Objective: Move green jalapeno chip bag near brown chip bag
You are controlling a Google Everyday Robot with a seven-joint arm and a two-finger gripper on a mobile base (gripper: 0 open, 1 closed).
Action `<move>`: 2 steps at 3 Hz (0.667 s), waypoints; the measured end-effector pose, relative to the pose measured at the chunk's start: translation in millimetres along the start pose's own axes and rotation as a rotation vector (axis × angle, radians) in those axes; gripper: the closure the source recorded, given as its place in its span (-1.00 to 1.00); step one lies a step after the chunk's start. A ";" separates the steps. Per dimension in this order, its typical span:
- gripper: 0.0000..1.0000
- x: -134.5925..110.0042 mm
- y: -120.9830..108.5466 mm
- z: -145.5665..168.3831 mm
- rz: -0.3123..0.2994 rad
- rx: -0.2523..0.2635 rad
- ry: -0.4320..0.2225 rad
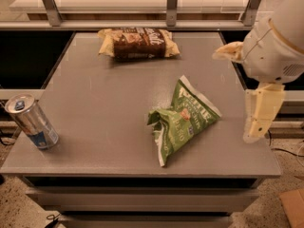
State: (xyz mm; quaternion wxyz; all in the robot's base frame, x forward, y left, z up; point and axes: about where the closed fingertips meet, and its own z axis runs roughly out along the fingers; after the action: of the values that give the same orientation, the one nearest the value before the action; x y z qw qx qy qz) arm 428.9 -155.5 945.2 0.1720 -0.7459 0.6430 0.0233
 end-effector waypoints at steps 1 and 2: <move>-1.00 -10.6 -4.1 39.7 -0.150 -0.084 -0.071; -1.00 -10.6 -4.1 39.7 -0.150 -0.083 -0.071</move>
Offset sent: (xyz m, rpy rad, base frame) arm 0.0065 0.0180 -0.0253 0.0220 0.0388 0.1312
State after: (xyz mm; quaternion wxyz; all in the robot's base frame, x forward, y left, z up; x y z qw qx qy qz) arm 438.5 -133.5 911.6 0.1648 -0.7972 0.5773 0.0635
